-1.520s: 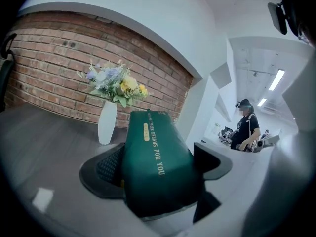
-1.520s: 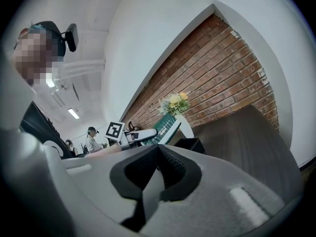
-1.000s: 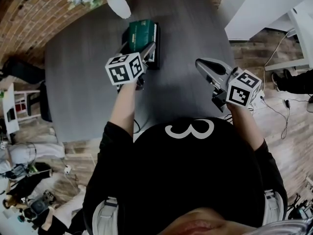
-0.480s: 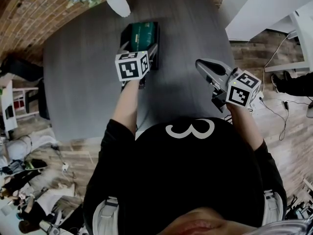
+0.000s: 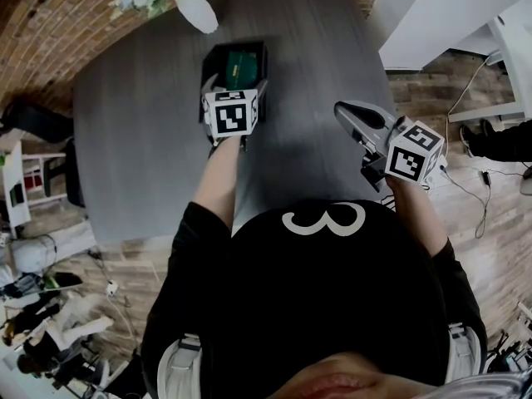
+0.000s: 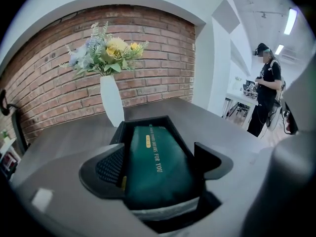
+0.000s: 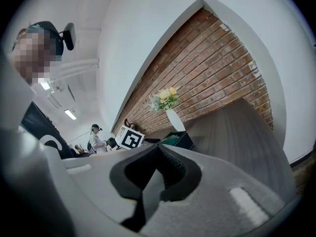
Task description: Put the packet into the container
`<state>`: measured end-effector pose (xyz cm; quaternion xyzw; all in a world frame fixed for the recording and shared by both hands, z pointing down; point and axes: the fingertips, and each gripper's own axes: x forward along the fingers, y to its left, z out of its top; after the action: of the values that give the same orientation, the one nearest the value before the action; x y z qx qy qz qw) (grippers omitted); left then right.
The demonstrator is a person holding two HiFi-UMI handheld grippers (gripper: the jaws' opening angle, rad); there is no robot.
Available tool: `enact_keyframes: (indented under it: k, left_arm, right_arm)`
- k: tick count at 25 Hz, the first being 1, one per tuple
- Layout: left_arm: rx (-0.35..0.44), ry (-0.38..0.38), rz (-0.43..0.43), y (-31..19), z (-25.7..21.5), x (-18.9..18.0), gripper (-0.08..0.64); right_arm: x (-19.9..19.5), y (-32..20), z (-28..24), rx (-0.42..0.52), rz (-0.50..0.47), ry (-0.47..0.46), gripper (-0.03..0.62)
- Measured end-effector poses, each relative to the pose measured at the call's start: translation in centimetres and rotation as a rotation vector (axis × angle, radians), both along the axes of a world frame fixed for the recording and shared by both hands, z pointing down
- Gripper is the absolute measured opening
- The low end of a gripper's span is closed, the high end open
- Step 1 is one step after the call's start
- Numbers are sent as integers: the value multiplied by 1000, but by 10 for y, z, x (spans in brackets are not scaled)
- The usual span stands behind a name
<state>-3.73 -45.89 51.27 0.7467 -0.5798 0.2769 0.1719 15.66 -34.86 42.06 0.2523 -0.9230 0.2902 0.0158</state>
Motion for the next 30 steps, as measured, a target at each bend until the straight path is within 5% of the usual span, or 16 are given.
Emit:
enact_keyframes:
  k: [11,16,23,30]
  left_arm:
    - [38,68,10,8,-15,0,511]
    - [64,143,42,31,-42,2,454]
    - [106,394,143,91,-97,17,265]
    - [220,635,213,148,-153,30,174]
  right_arm:
    - [3,3,-4,40,-3,35,2]
    - [-1,5,-9,65,-24,47,2]
    - [-11,11,-46,106,-59,-44,0]
    - [-41,34,-74,168,-149,-72,0]
